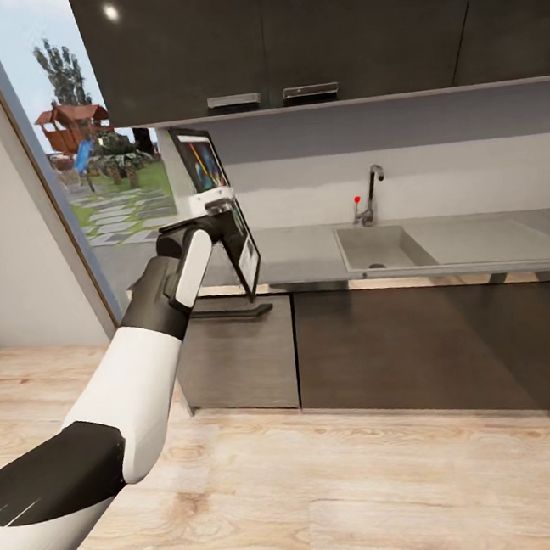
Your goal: Pick up the poster from the kitchen countertop and hang it on one of the wall nails in the kitchen.
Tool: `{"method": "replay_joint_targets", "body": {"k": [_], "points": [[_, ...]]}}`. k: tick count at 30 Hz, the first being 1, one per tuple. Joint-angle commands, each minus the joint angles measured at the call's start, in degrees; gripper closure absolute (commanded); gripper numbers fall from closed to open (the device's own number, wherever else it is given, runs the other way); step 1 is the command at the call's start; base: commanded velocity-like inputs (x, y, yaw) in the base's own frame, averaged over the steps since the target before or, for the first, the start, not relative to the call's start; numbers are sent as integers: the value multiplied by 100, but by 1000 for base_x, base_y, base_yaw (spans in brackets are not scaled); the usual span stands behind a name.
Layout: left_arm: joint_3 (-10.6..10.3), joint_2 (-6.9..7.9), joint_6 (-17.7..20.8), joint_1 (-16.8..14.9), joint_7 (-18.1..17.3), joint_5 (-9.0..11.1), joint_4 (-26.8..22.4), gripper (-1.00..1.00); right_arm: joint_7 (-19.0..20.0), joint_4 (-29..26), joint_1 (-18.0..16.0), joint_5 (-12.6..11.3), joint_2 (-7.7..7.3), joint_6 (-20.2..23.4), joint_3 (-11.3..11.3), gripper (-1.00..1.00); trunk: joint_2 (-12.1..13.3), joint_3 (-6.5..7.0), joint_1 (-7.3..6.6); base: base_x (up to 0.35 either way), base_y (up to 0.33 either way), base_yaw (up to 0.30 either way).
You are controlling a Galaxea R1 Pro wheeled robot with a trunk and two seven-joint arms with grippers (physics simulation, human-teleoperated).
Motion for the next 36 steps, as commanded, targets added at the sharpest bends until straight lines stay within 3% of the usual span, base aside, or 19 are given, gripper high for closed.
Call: {"method": "replay_joint_targets", "body": {"k": [1, 4, 6, 7, 10, 11, 15, 17, 19, 21, 23, 29, 30, 33, 36], "points": [[-43, 5, 64, -2, -165, 32, -6, 100, -4, -7, 2, 6, -1, -5, 6, -100, -3, -5, 0, 0, 0, 0], [-79, 9, 110, 2, -589, 34, 2, 100, -4, -7, 2, 7, -2, -5, 6, -100, -3, -5, 0, 0, 0, 0], [-97, 30, 130, 11, -1156, 27, 9, 100, -4, -7, 2, 7, -1, -5, 6, -100, -3, -5, 0, 0, 0, 0], [-100, 43, 131, 12, -1268, 25, 8, 100, -4, -7, 2, 8, -2, -5, 6, -100, -3, -5, 0, 0, 0, 0], [-117, 142, 138, 20, -1731, 21, 8, 100, -2, -9, 2, 8, -2, -5, 6, -100, -3, -5, 0, 0, 0, 0], [-164, 270, 153, 25, -2143, 19, 6, 100, 6, -11, 2, 11, -2, -3, 9, -100, -3, -5, 0, 0, 0, 0], [-267, 538, 166, 39, -2940, 18, -4, 100, 22, -20, 2, 180, -3, 1, 12, -100, -3, -5, 0, 0, 0, 0], [-314, 818, 166, 68, -3738, 18, -7, 100, 22, -23, 2, 529, -1, 3, 14, -100, -3, -5, 0, 0, 0, 0], [-325, 963, 165, 121, -4183, 16, -8, 100, 16, -25, 2, 672, 2, 3, 9, -100, -3, -5, 0, 0, 0, 0], [-335, 1248, 164, 224, -5083, 12, -9, 100, 5, -43, 2, 821, 4, 4, -10, -100, -3, -5, 0, 0, 0, 0], [-338, 1462, 160, 272, -5676, 10, 0, 100, 4, -60, 2, 867, 5, 2, -23, -100, -3, -5, 0, 0, 0, 0], [-340, 1931, 155, 359, -6963, 10, 73, 100, 20, -95, 2, 902, 6, 8, -27, -100, -3, -5, 0, 0, 0, 0], [-341, 2121, 150, 402, -7487, 10, 127, 100, 29, -152, 2, 918, 6, 10, -11, -100, -3, -5, 0, 0, 0, 0], [-341, 2402, 87, 677, -8262, 9, 169, 100, 44, -558, 2, 929, -1, 78, 0, -100, -3, -5, 0, 0, 0, 0], [-341, 2509, -54, 926, -8620, 9, 168, 100, 78, -952, 2, 927, -22, 340, 6, -100, -3, -5, 0, 0, 0, 0]]}}
